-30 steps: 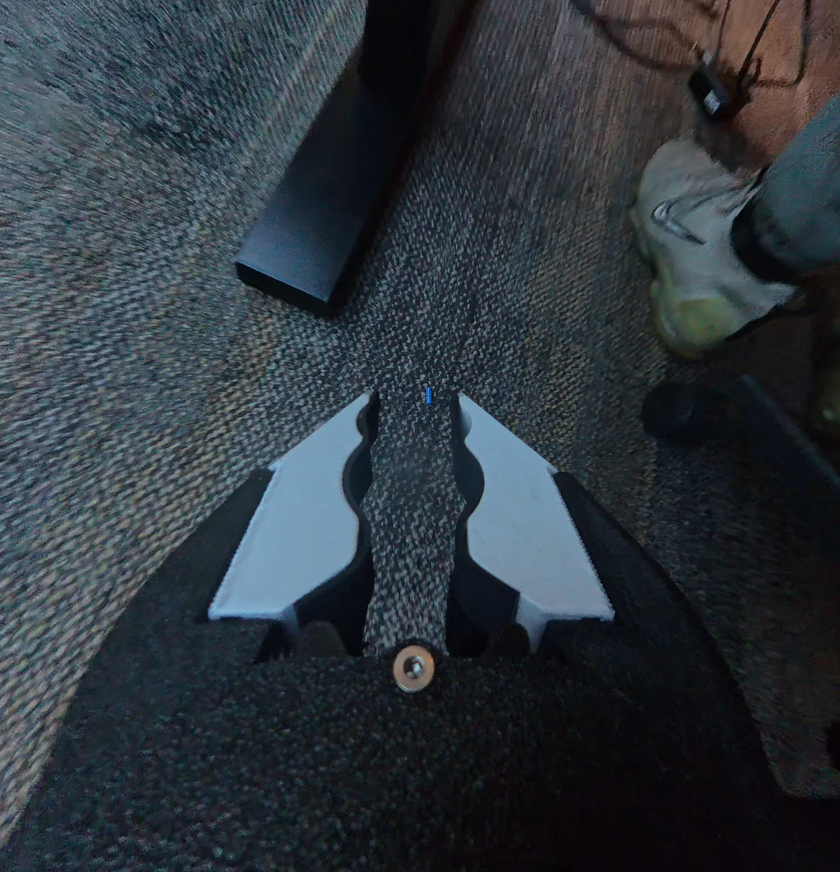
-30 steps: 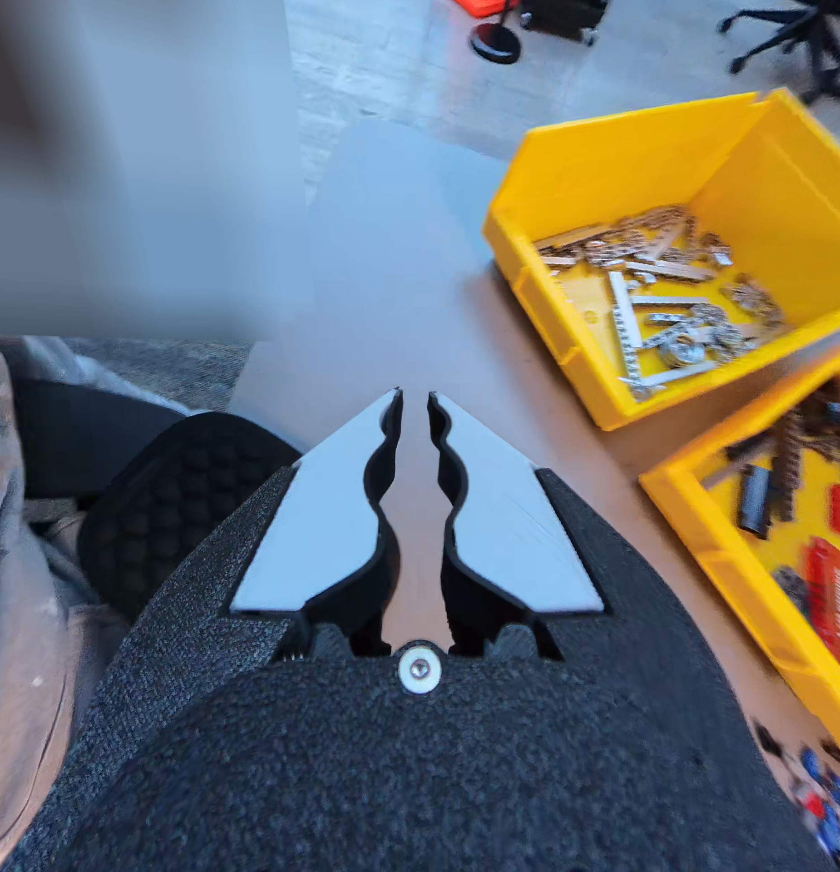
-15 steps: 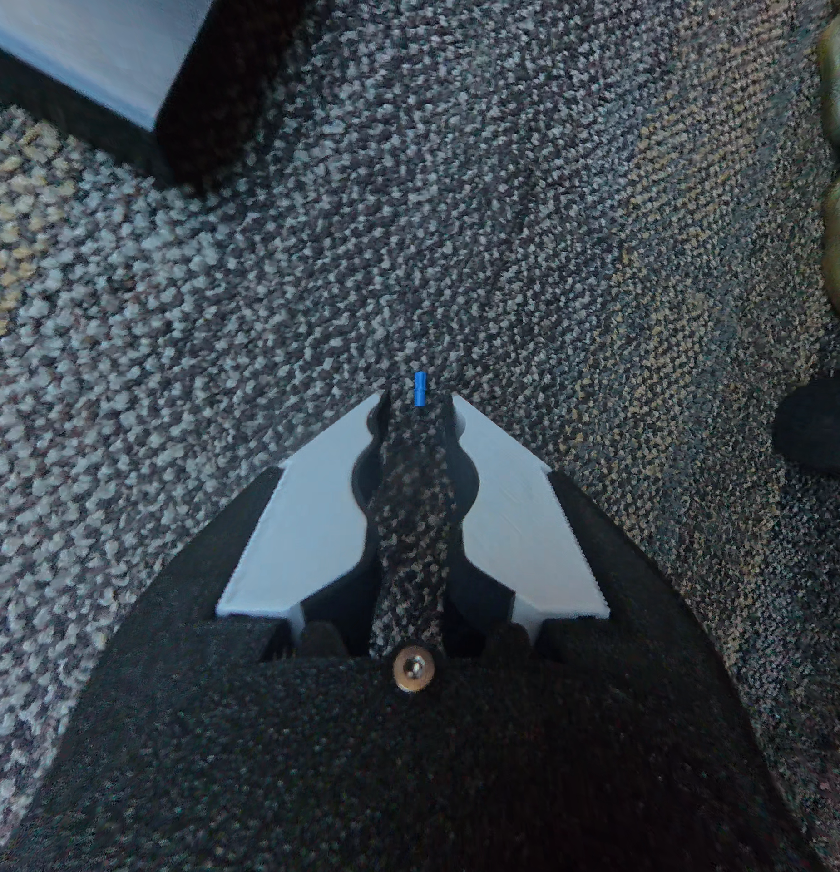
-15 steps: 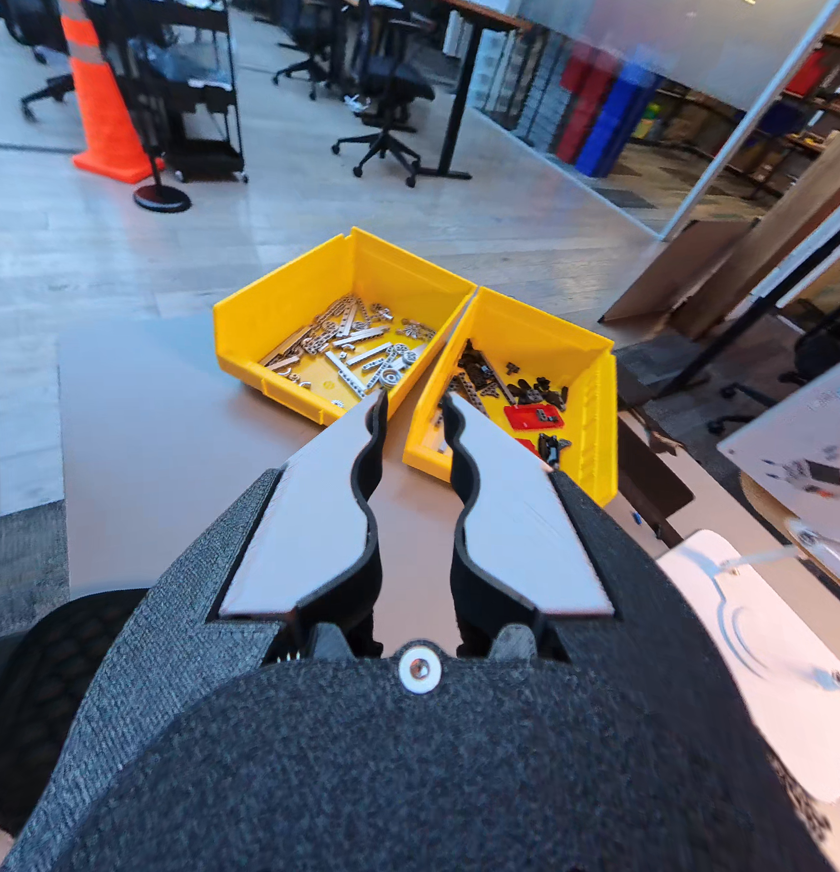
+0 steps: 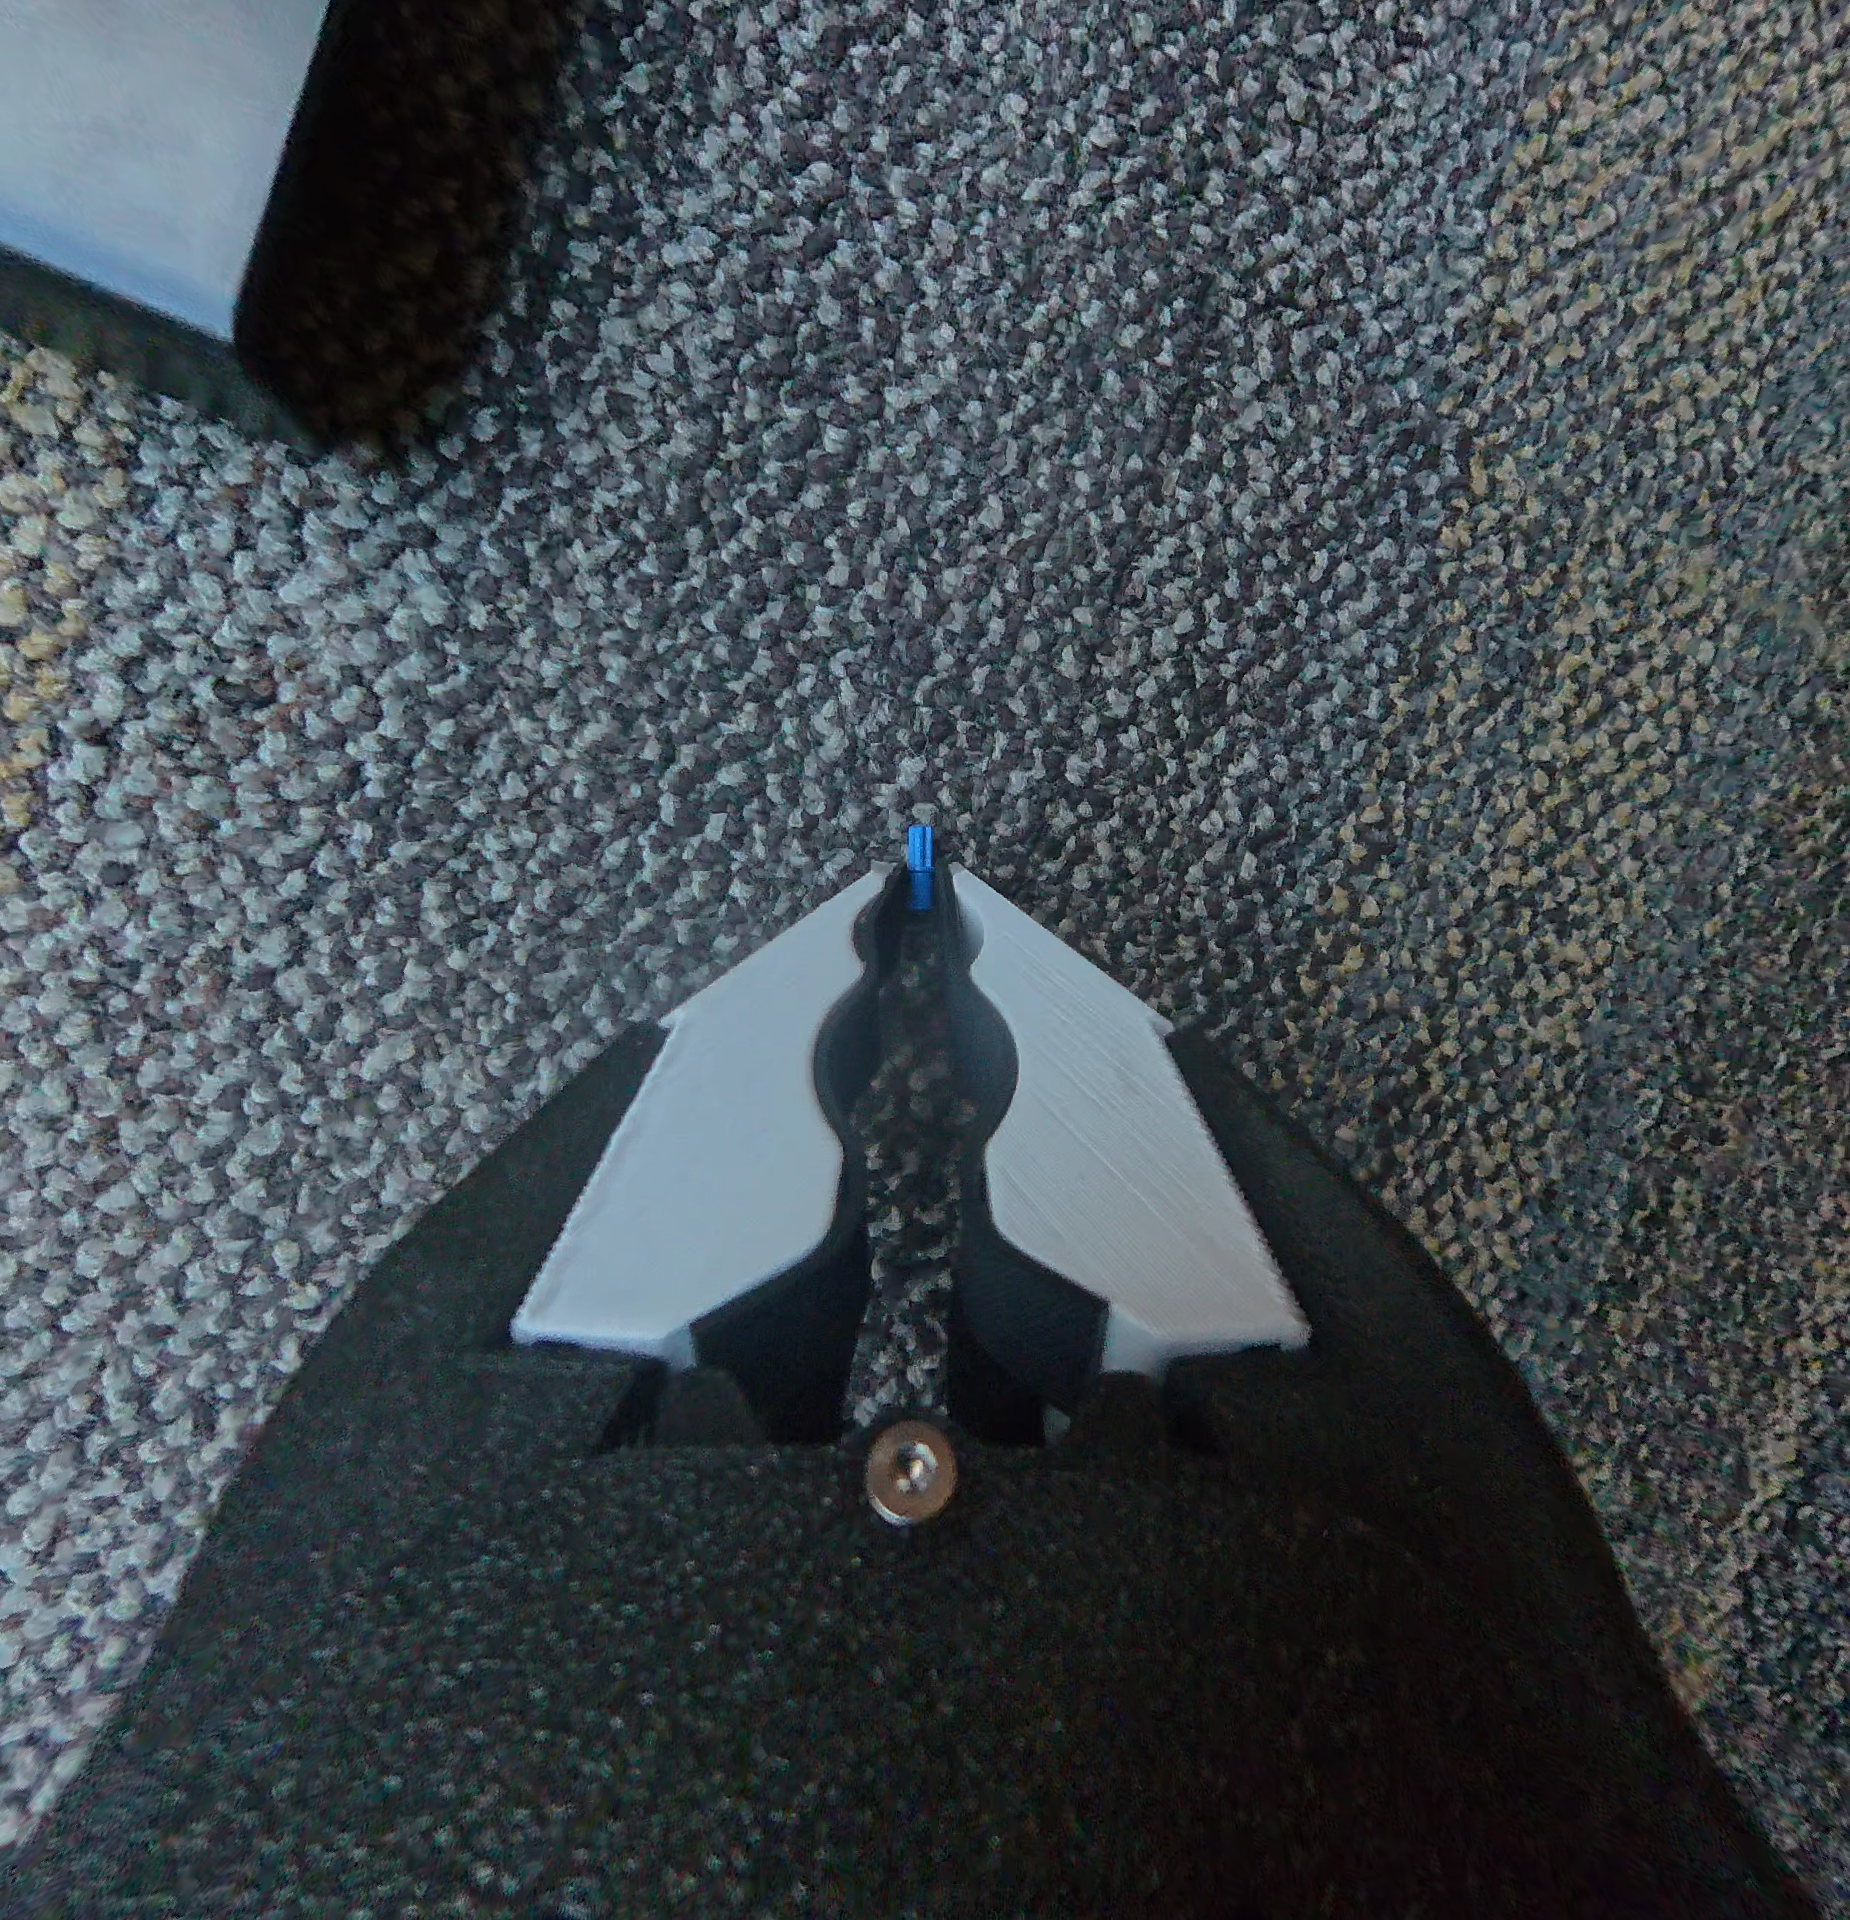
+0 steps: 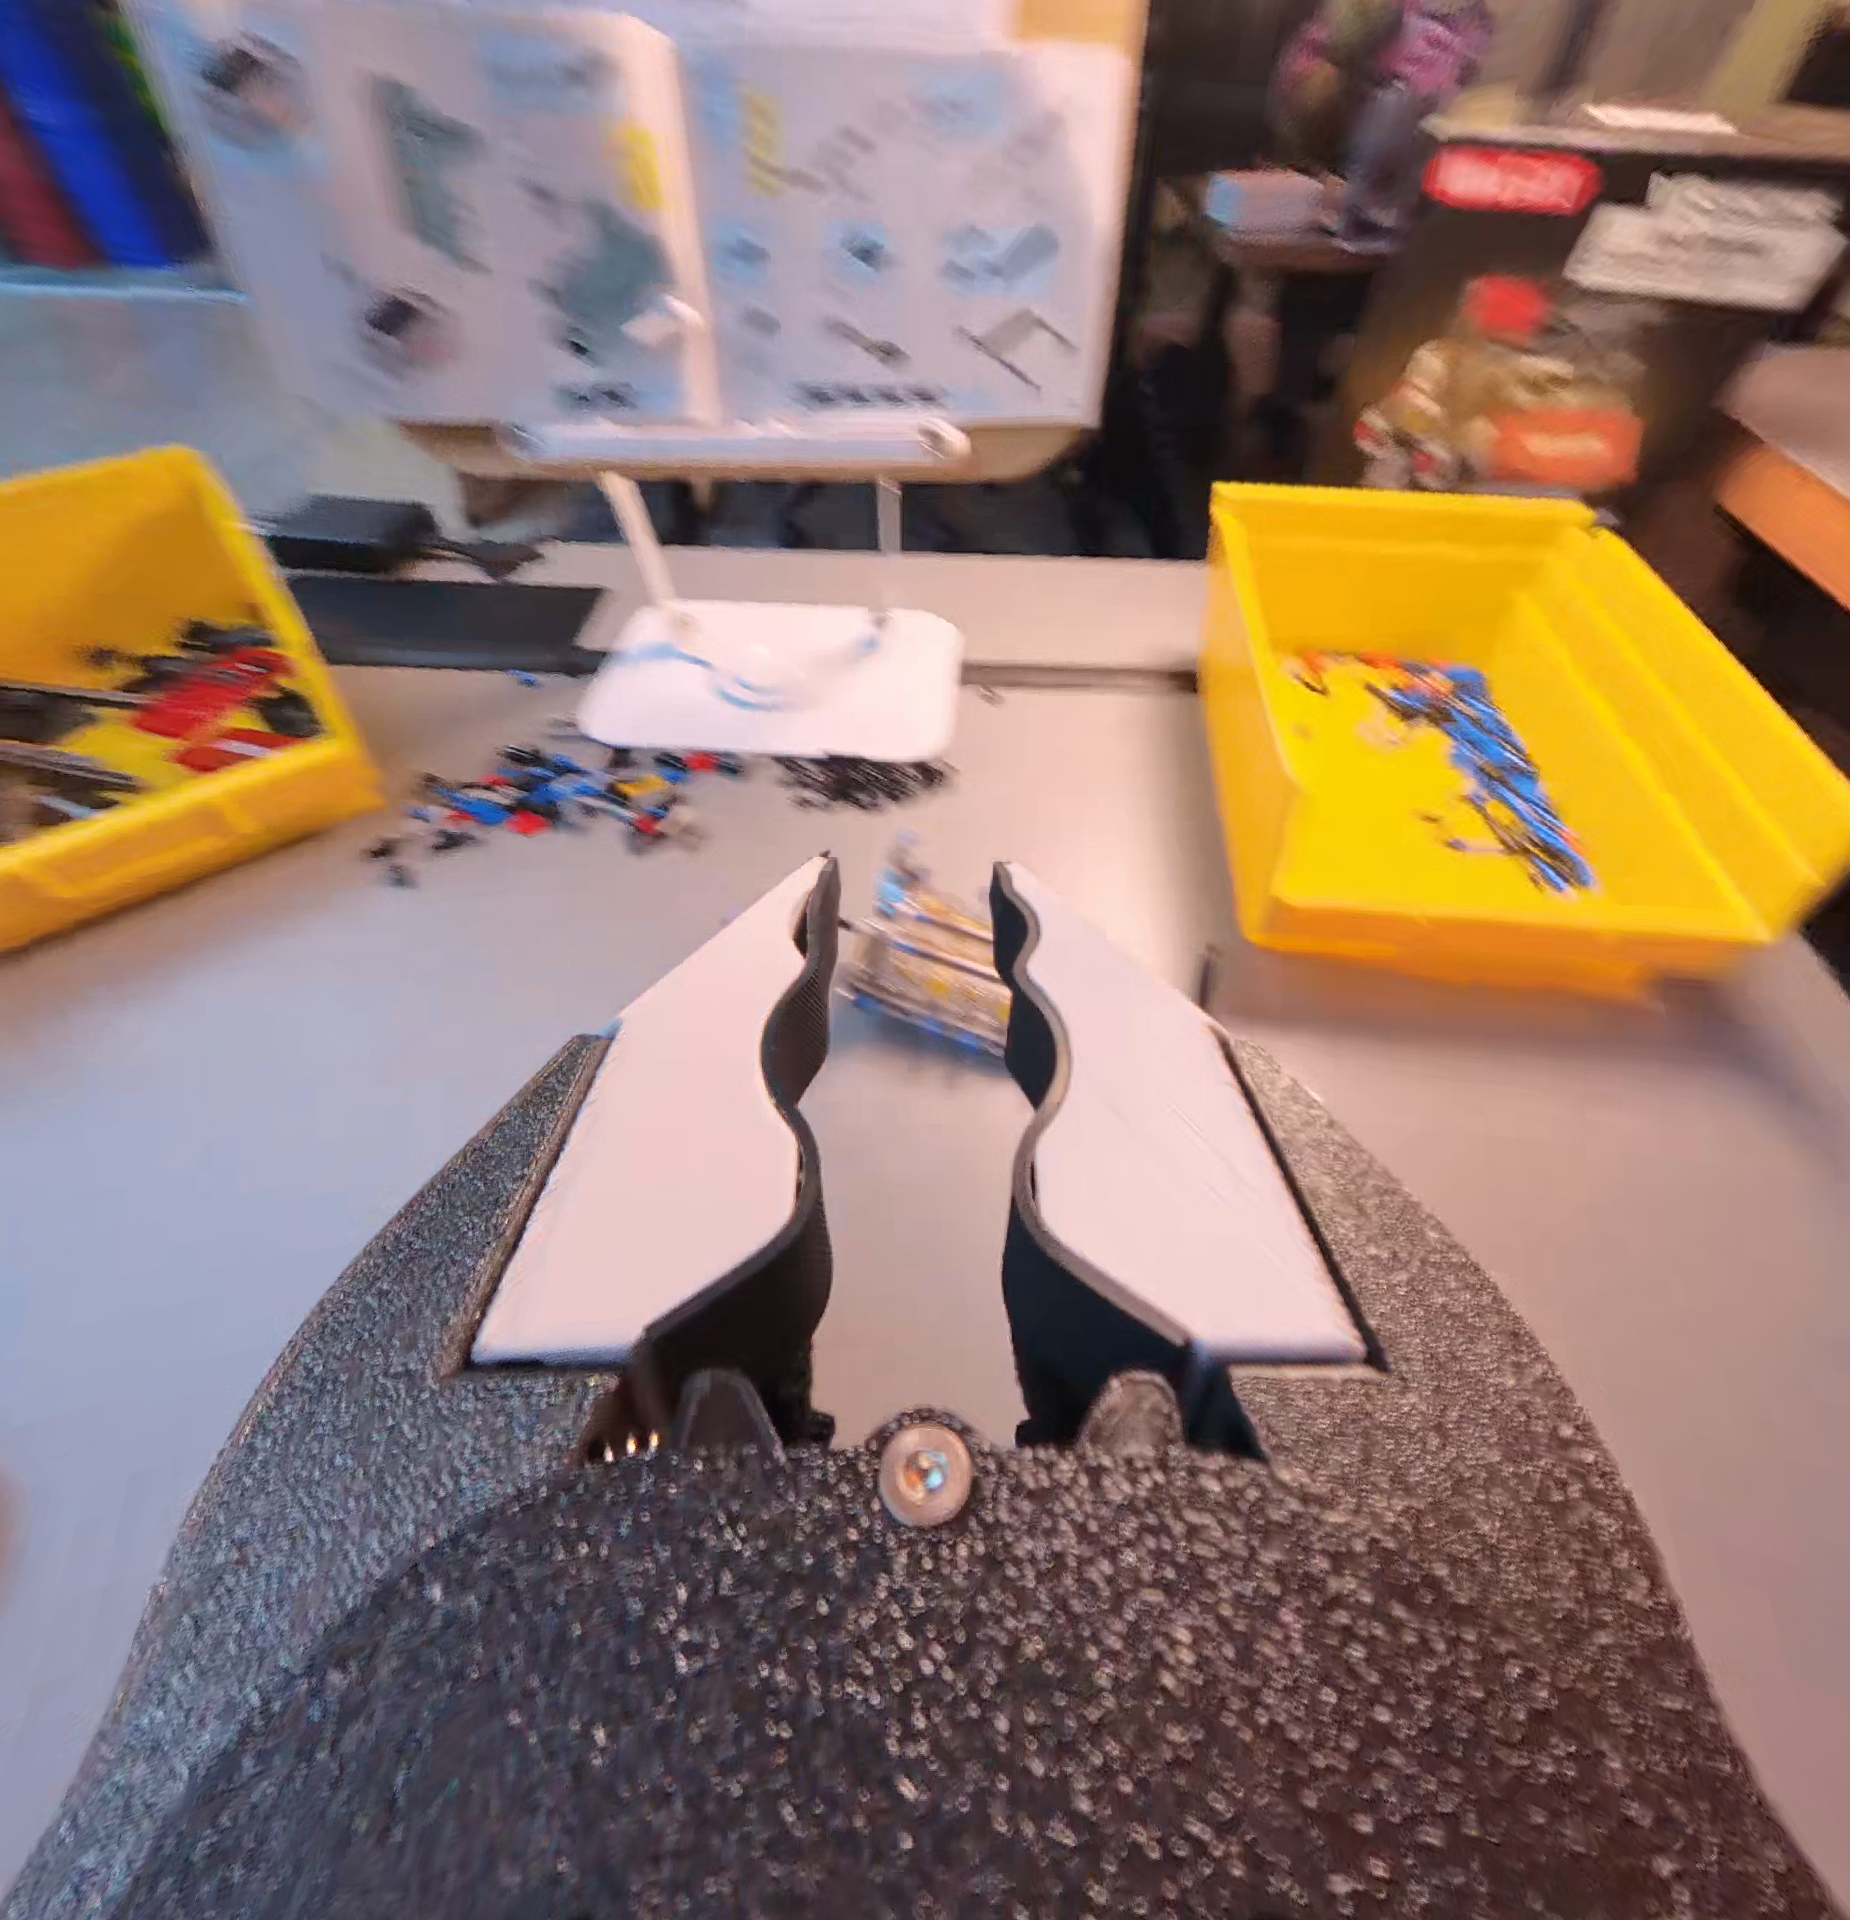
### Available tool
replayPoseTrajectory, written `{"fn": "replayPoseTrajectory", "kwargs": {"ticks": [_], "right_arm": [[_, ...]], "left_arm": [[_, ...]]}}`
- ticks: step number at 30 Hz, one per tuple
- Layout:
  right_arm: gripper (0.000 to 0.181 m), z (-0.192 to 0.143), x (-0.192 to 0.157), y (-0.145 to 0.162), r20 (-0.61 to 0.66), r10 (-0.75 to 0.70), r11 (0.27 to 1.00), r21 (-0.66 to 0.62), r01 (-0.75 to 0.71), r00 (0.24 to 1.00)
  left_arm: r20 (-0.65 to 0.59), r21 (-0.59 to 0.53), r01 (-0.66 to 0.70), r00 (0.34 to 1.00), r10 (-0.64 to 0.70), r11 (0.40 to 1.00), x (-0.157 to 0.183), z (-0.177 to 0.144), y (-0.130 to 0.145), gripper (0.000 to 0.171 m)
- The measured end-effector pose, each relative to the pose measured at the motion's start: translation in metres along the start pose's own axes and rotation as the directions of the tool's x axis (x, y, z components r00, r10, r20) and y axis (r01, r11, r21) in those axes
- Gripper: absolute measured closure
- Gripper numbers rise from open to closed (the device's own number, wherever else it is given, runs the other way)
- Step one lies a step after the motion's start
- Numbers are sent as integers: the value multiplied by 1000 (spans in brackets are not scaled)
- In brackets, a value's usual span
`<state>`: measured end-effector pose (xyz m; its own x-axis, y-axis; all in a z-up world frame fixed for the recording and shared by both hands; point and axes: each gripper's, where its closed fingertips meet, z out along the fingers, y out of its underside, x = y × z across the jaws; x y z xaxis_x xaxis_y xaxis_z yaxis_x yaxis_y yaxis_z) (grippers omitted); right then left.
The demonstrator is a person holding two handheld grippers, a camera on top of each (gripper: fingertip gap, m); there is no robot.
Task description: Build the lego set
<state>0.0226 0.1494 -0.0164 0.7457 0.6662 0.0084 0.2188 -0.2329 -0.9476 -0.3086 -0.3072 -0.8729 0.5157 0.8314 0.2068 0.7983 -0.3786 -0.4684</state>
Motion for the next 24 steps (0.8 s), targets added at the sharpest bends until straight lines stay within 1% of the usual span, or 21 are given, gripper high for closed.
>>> {"fn": "replayPoseTrajectory", "kwargs": {"ticks": [1, 3, 5, 8, 10, 11, 13, 15, 16, 18, 20, 22, 23, 24], "right_arm": [[152, -4, 18, 11, -45, 6, 1000, -17, -7, 999], [152, -9, 41, 26, -97, 10, 999, -46, -14, 995], [151, -11, 57, 35, -127, -2, 998, -69, -7, 992], [151, -11, 67, 41, -133, -14, 997, -78, 3, 991], [151, -8, 72, 45, -121, -18, 997, -74, 9, 993], [151, -5, 75, 48, -110, -24, 997, -75, 16, 994], [151, 2, 83, 53, -87, -41, 997, -73, 34, 995], [151, 8, 93, 55, -62, -66, 997, -51, 63, 996], [151, 12, 97, 56, -43, -73, 997, -35, 71, 996], [151, 17, 101, 53, 18, -48, 999, 15, 48, 999], [151, 21, 107, 47, 100, -7, 997, 77, -1, 995], [151, 25, 107, 40, 167, -66, 991, 123, 45, 984], [149, 27, 104, 36, 203, -121, 985, 146, 93, 972], [147, 29, 99, 31, 241, -171, 976, 171, 132, 955]], "left_arm": [[-6, -1, 14, 1000, -14, 1000, 0, 0, 0, 169], [-27, -1, 39, 999, -39, 999, 0, 0, 0, 169], [-66, 17, 106, 992, -105, 994, 0, -2, 0, 169], [-112, 96, 217, 972, -206, 971, -8, -18, -7, 169], [-127, 157, 238, 967, -220, 958, -16, -40, -15, 169], [-128, 191, 239, 968, -217, 952, -21, -55, -22, 169], [-134, 275, 243, 968, -214, 930, -34, -101, -40, 169], [-129, 366, 202, 978, -166, 908, -46, -168, -66, 169], [-118, 415, 172, 984, -135, 893, -52, -210, -80, 169], [-93, 510, 116, 993, -79, 852, -60, -308, -113, 169], [-12, 590, 2, 1000, 6, 808, -64, -416, -148, 169], [85, 655, -137, 991, 108, 744, -55, -523, -192, 169], [151, 677, -232, 973, 177, 698, -42, -573, -216, 169], [222, 691, -334, 942, 252, 641, -22, -617, -242, 169]]}}
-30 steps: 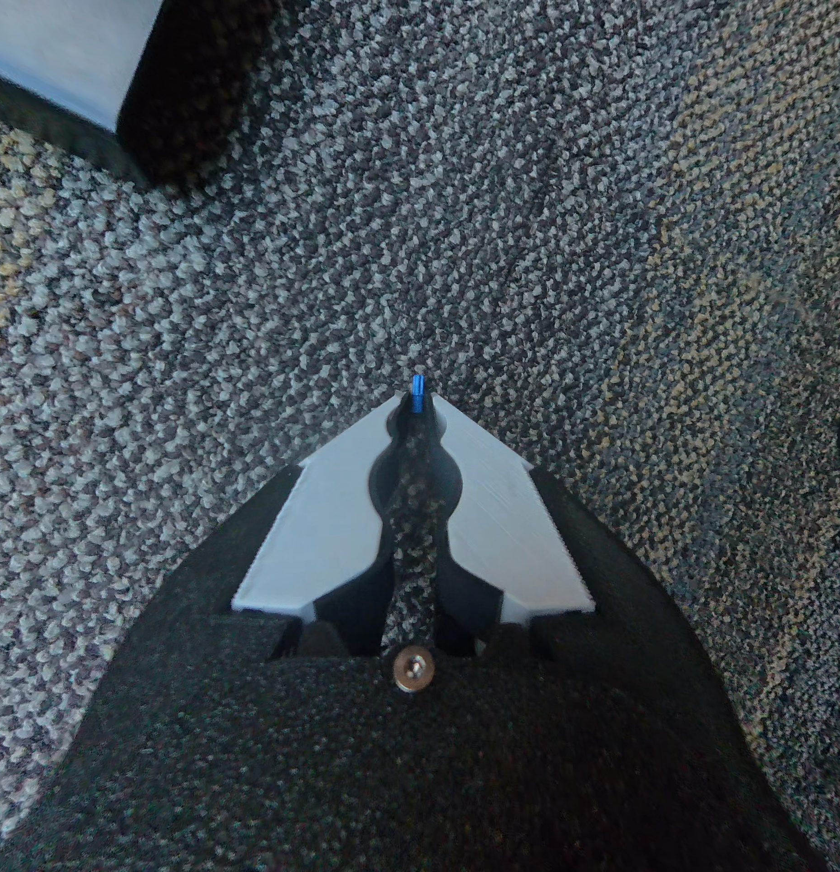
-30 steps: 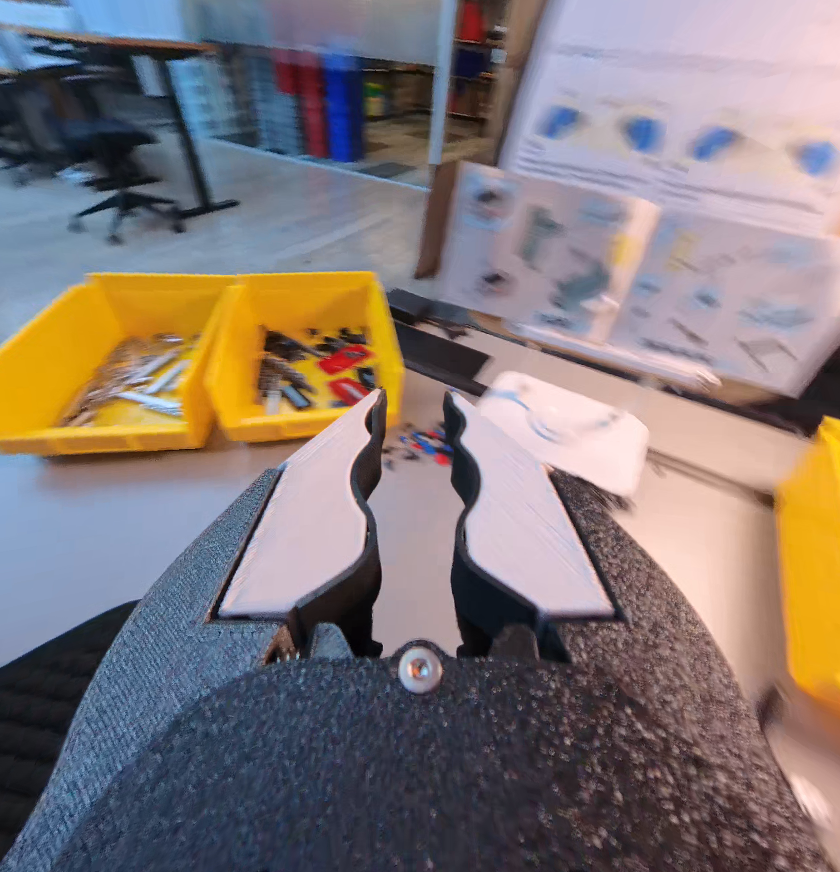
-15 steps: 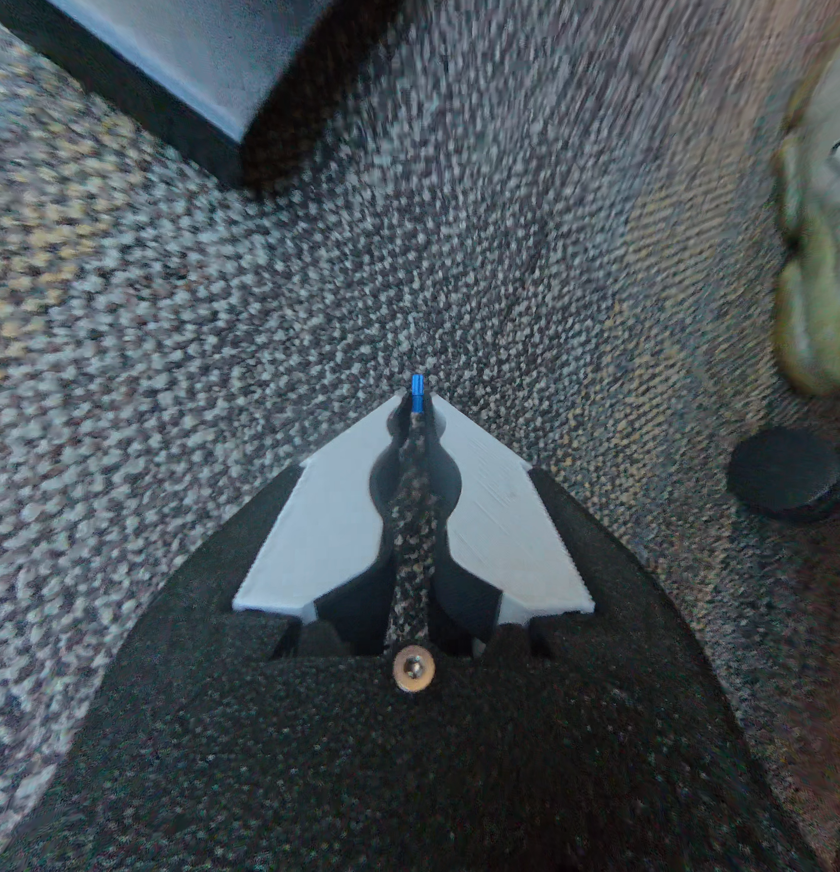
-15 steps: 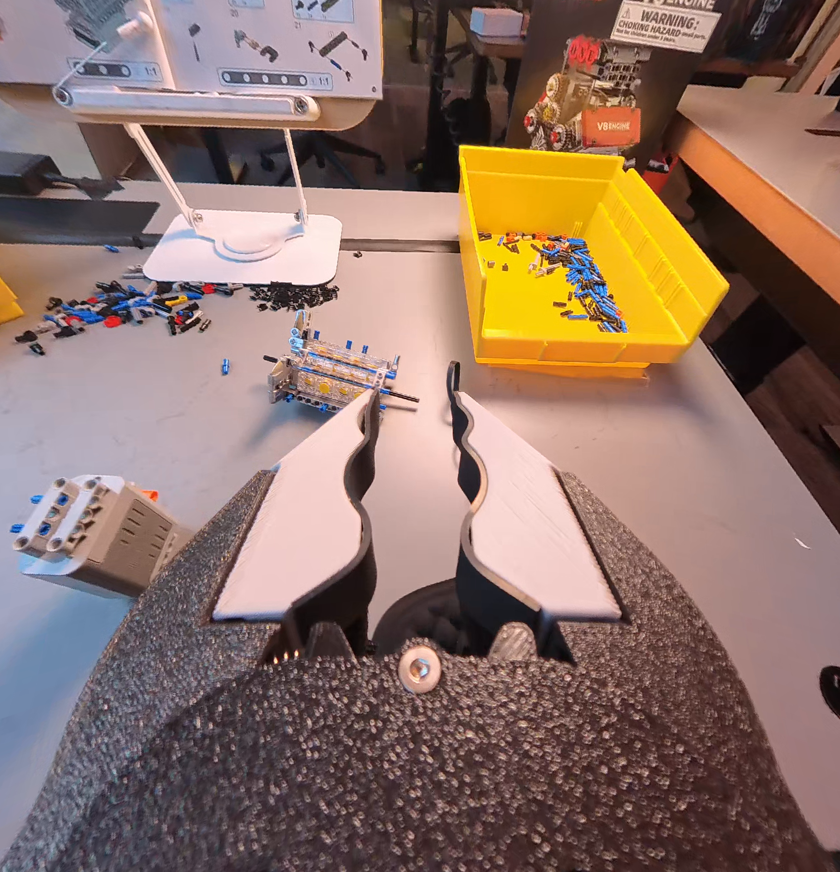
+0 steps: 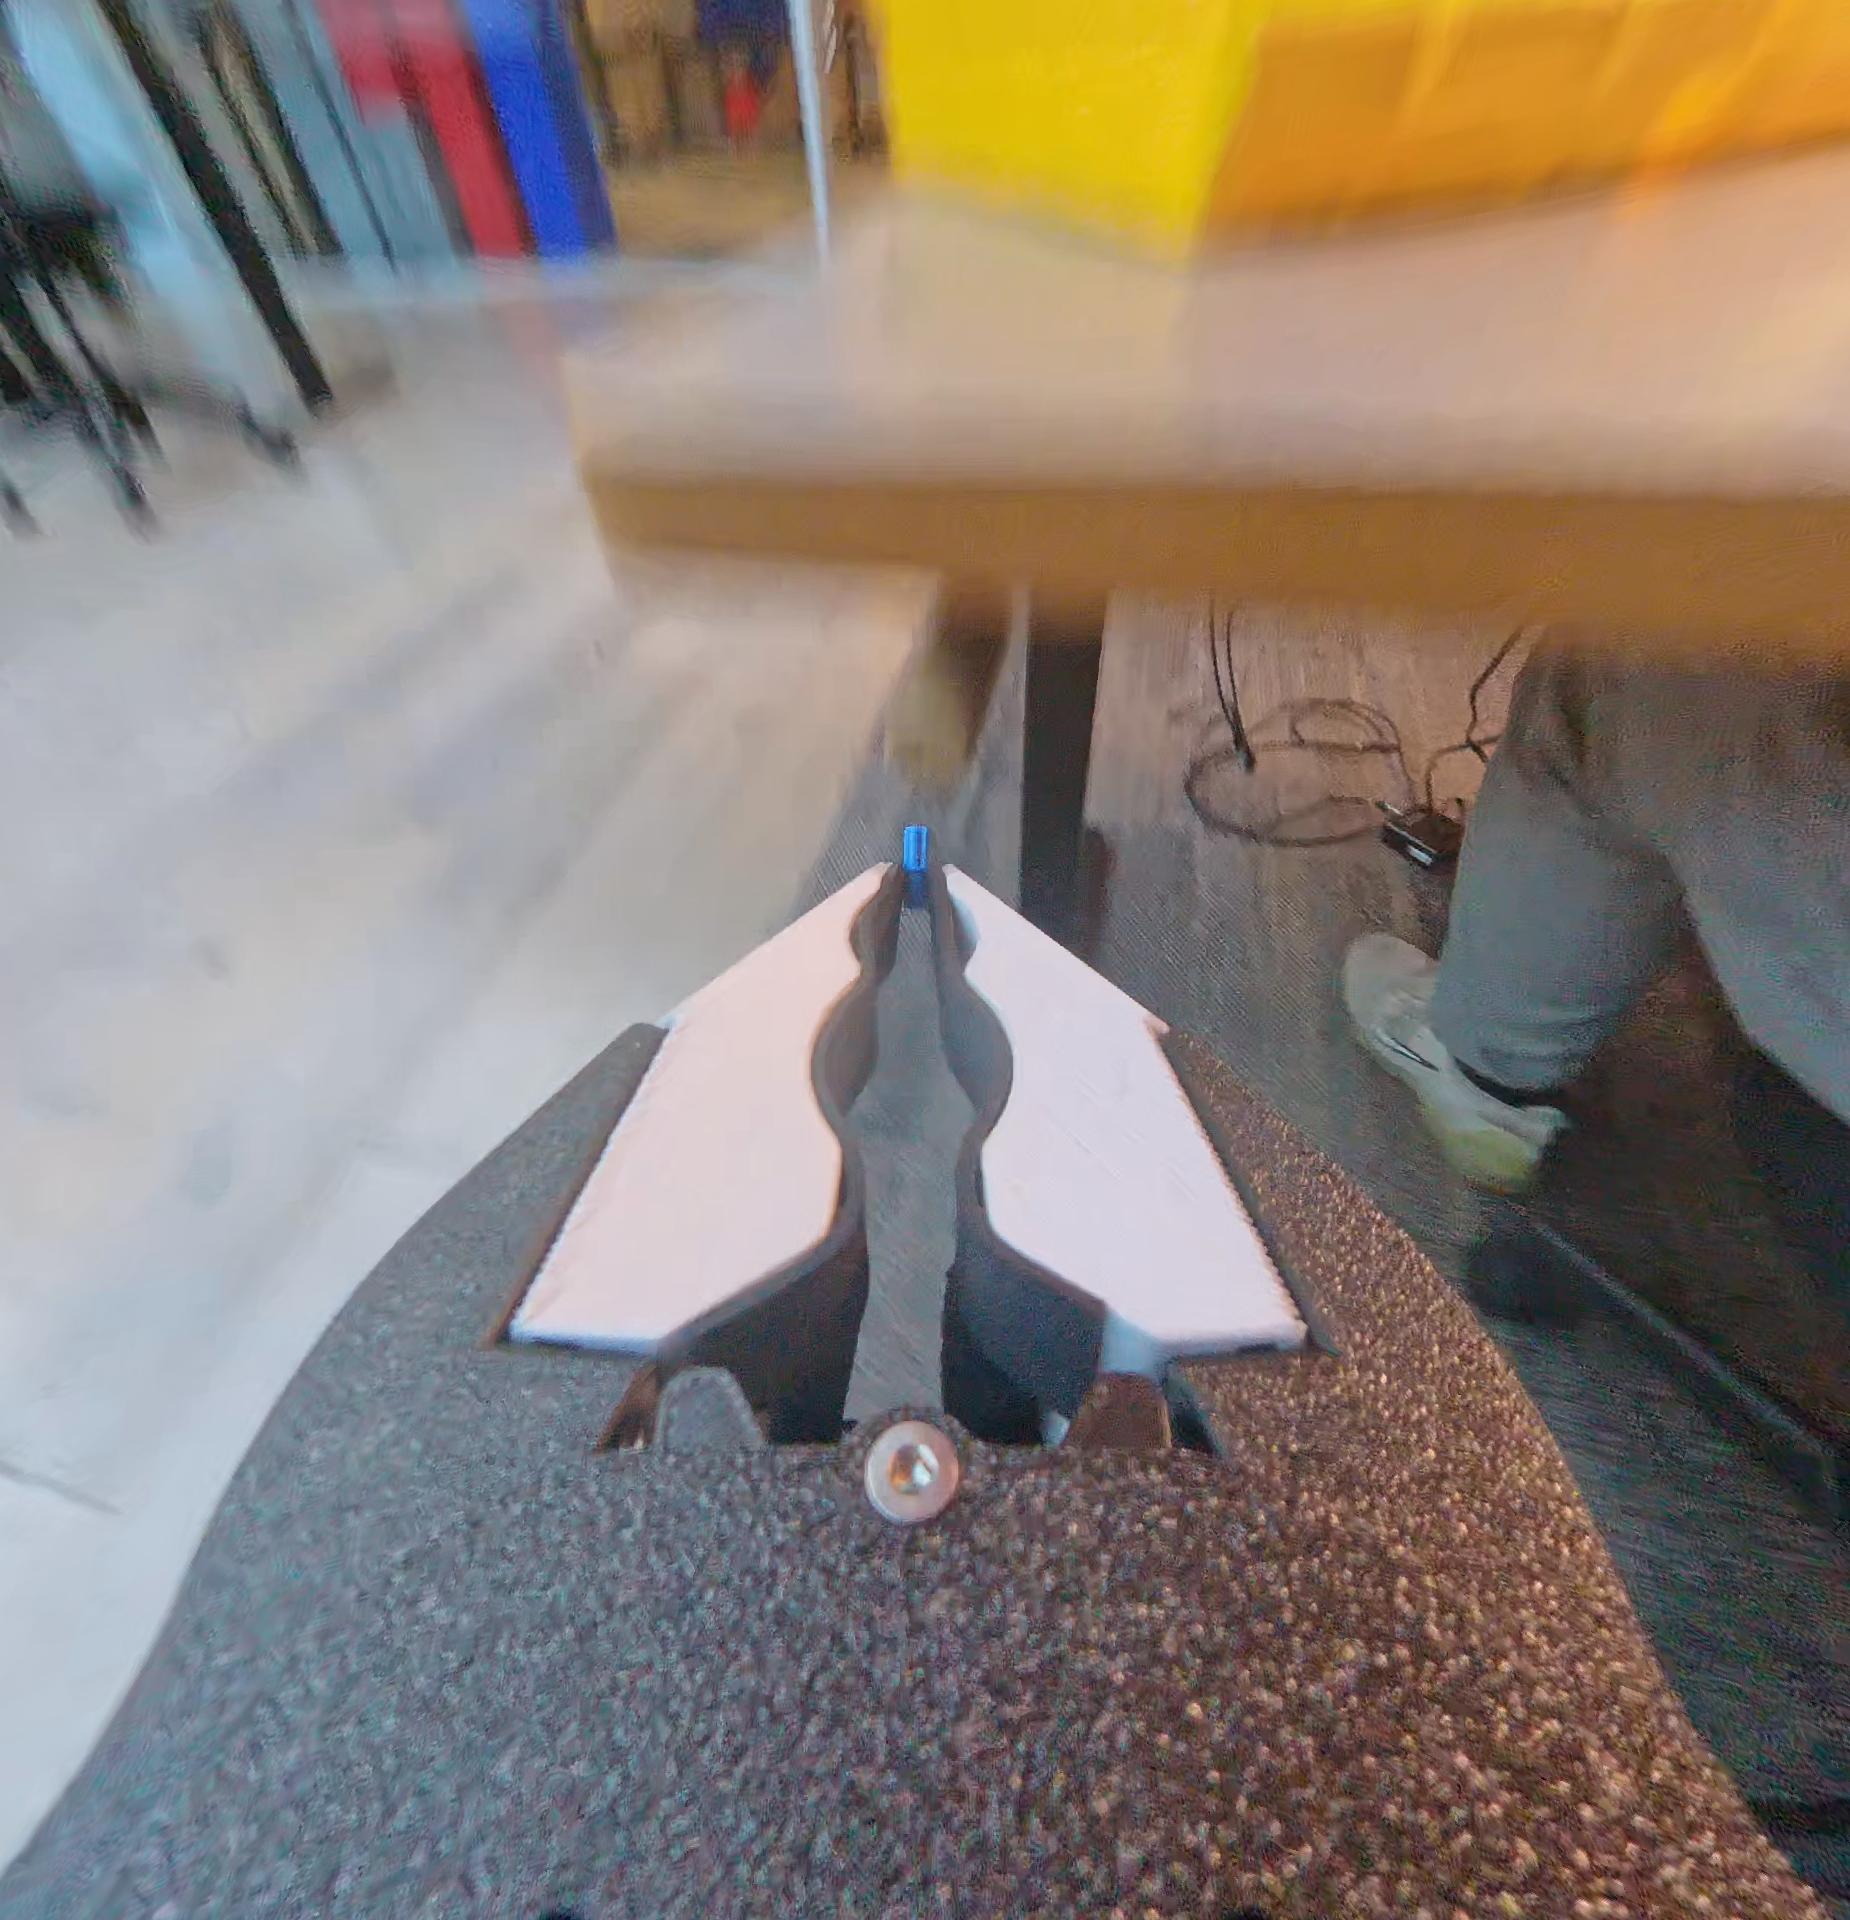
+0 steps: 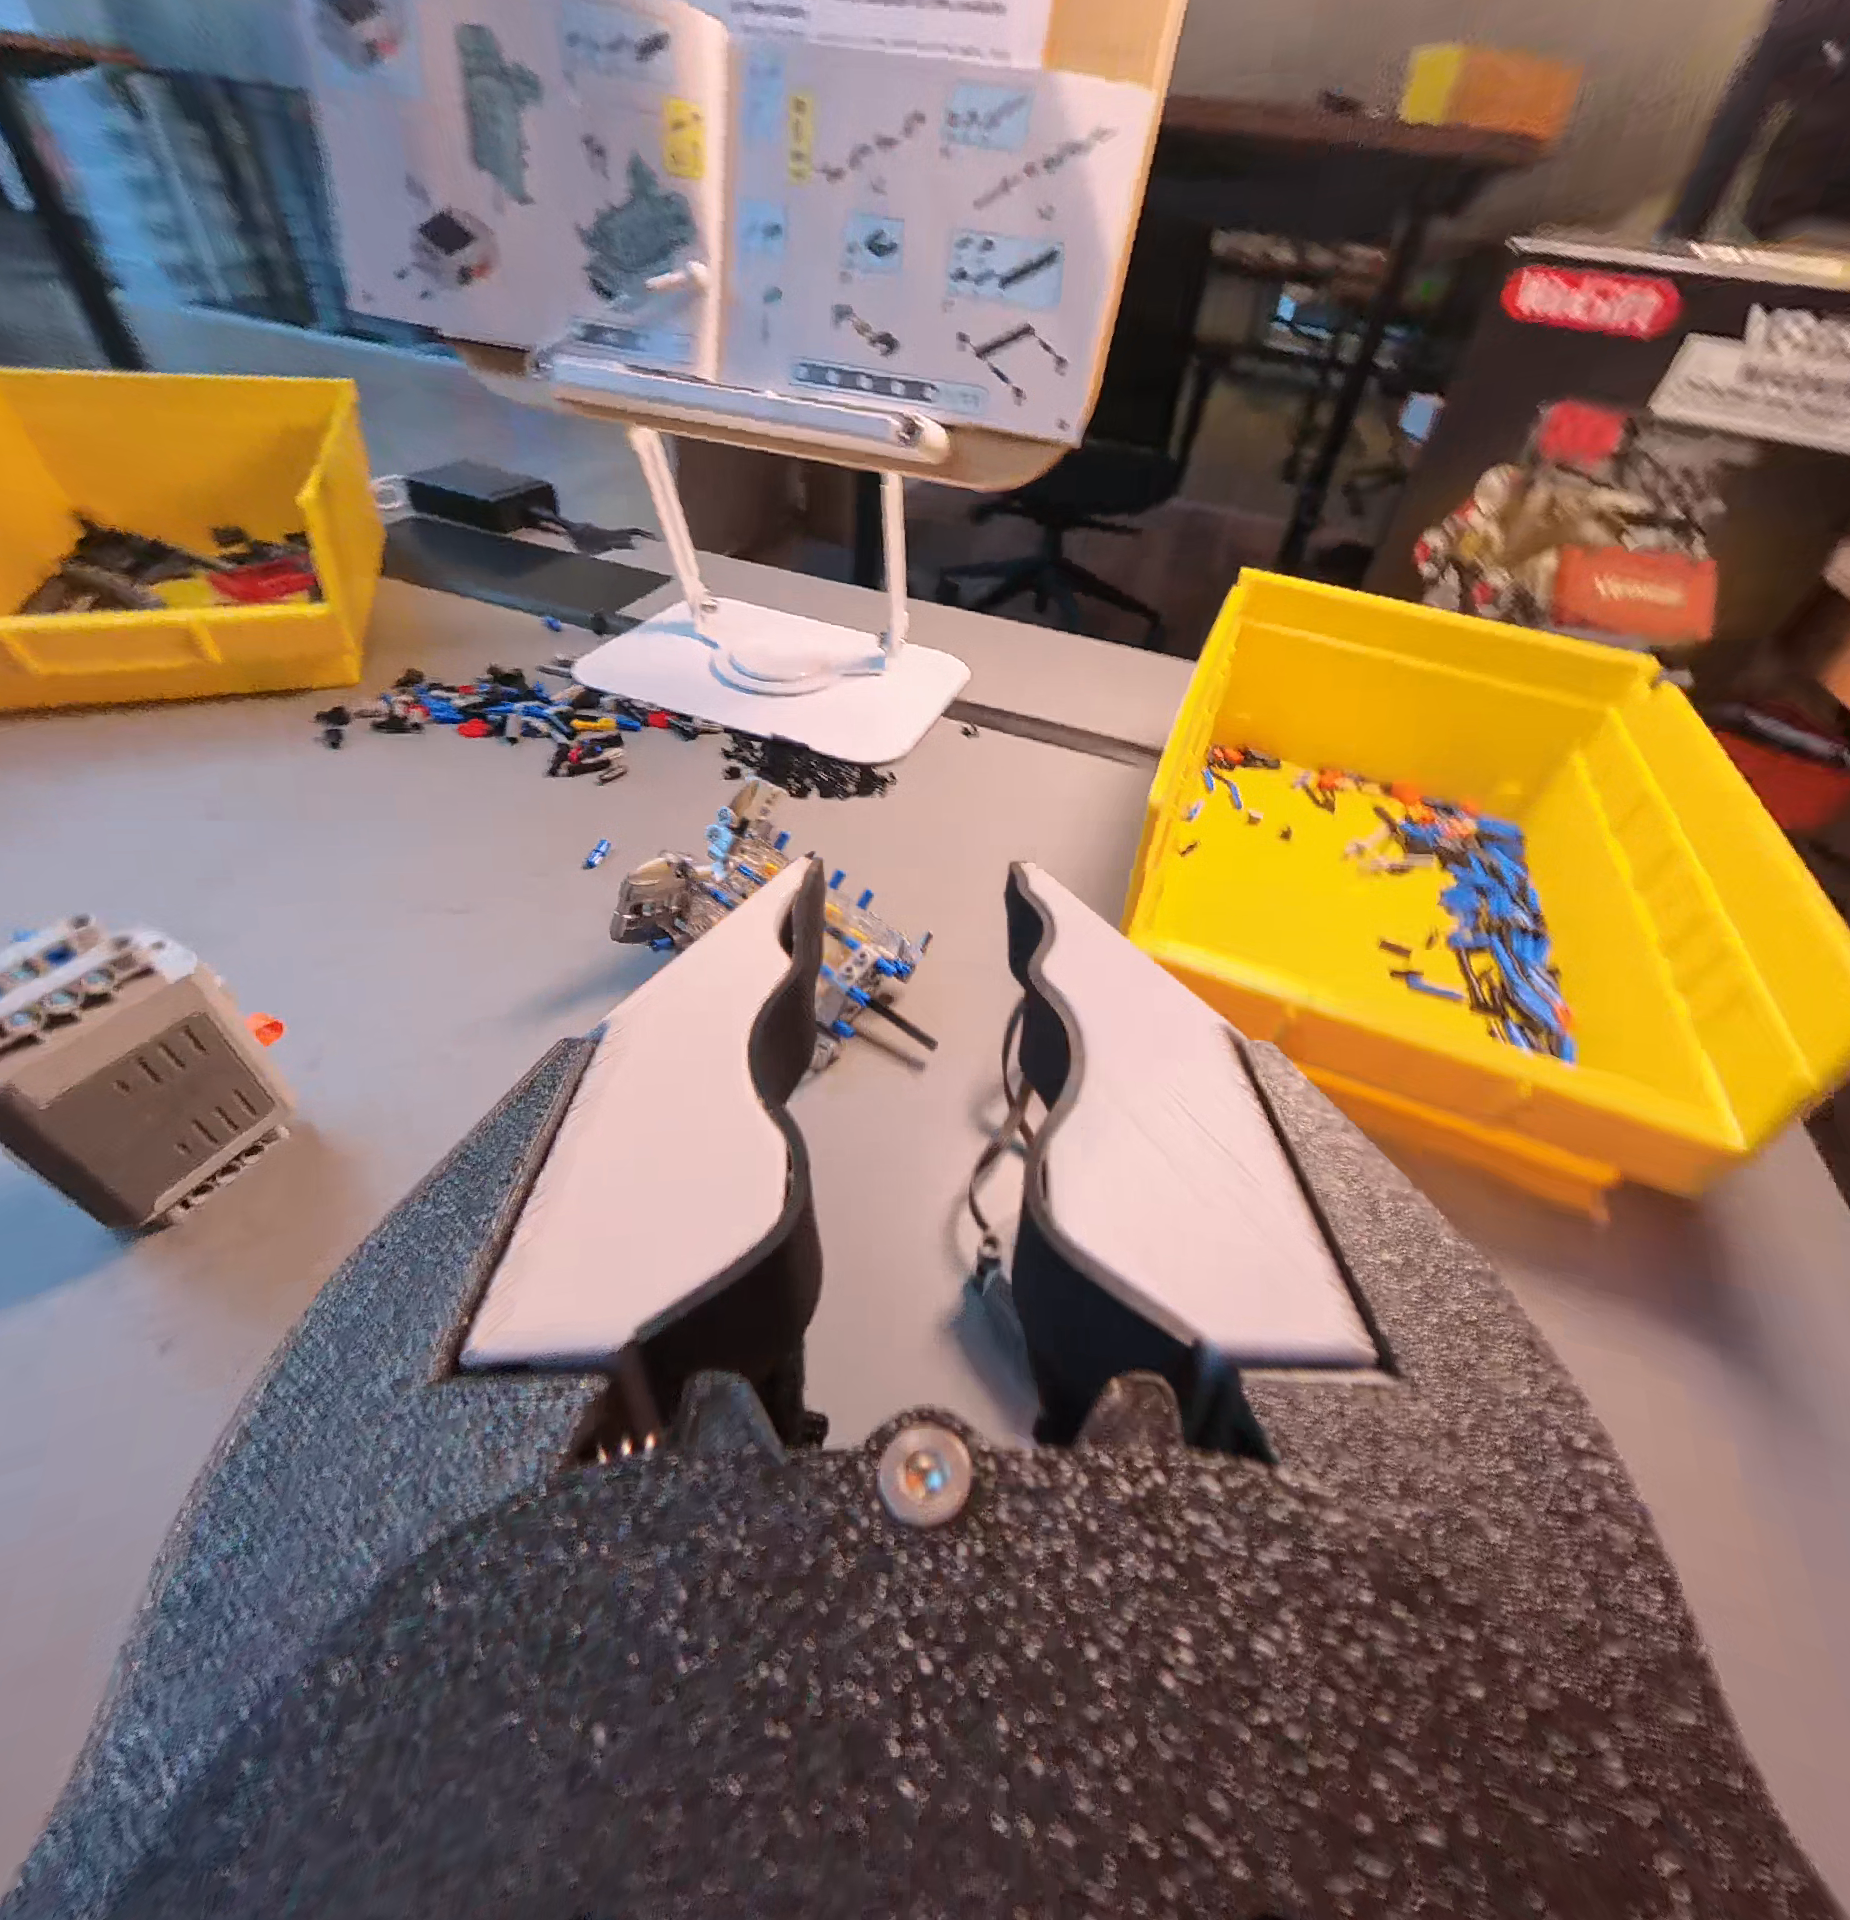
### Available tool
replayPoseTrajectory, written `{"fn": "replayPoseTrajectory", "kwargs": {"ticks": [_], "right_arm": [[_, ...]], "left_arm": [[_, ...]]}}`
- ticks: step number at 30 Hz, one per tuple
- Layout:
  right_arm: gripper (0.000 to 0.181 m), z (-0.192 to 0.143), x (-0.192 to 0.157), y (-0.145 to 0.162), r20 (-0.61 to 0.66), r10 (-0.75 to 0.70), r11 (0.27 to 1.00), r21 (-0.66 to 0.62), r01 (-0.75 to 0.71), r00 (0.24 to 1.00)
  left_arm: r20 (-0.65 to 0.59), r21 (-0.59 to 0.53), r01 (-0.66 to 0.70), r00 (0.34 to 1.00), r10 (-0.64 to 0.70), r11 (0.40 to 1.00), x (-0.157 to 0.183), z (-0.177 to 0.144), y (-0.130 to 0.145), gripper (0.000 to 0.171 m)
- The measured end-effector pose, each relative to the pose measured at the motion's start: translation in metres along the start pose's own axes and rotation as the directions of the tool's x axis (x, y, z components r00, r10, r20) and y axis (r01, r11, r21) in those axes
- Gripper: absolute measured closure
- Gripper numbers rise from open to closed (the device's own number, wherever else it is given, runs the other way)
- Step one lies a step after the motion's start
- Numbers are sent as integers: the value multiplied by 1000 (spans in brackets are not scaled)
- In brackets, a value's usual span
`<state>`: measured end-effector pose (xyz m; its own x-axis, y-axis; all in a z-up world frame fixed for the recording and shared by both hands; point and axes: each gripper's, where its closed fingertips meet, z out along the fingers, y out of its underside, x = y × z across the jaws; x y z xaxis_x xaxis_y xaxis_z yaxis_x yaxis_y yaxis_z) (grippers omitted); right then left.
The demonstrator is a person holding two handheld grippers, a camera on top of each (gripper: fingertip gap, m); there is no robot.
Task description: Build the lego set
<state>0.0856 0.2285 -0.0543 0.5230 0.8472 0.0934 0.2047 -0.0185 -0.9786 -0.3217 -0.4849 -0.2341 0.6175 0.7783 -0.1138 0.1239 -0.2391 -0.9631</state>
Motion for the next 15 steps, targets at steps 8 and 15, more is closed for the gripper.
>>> {"fn": "replayPoseTrajectory", "kwargs": {"ticks": [8, 15], "right_arm": [[137, 14, -47, -51, 431, -159, 983, 152, 102, 888], [149, 8, -129, -52, 623, -190, 982, 135, 135, 759]], "left_arm": [[-417, 407, -117, 859, 298, 906, 224, 46, -253, 168], [-643, 619, -106, 502, 579, 779, 472, 86, -307, 168]]}}
